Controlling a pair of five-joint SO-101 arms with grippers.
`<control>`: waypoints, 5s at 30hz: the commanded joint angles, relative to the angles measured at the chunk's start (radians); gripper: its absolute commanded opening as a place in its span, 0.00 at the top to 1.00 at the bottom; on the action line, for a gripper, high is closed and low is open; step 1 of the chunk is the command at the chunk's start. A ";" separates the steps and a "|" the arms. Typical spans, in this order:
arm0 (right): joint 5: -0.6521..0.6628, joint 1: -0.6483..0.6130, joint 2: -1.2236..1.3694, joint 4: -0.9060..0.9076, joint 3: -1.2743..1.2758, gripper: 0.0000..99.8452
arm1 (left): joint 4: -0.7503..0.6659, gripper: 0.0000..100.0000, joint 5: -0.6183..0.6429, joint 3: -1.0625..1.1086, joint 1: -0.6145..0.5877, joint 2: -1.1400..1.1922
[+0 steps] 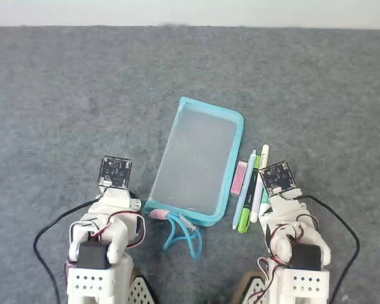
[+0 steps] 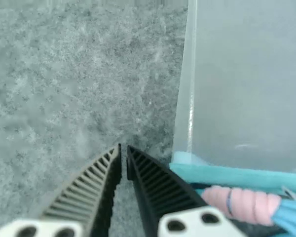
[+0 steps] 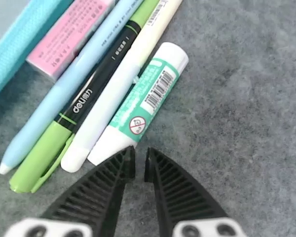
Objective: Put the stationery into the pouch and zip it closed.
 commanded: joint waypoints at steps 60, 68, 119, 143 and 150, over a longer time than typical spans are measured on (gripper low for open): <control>-0.272 -0.363 1.985 -0.213 -1.659 0.75 | 0.003 0.98 0.015 -0.012 0.003 -0.021; -0.305 -0.337 2.169 -0.246 -1.699 0.75 | 0.003 0.98 0.015 -0.012 0.003 -0.021; -0.301 -0.254 2.296 -0.331 -1.798 0.99 | 0.003 0.98 0.015 -0.012 0.003 -0.021; -0.275 -0.291 2.176 0.331 -2.240 0.91 | 0.003 0.98 0.015 -0.012 0.003 -0.021; -0.204 -0.559 1.951 0.352 -1.973 0.91 | 0.003 0.98 0.015 -0.012 0.003 -0.021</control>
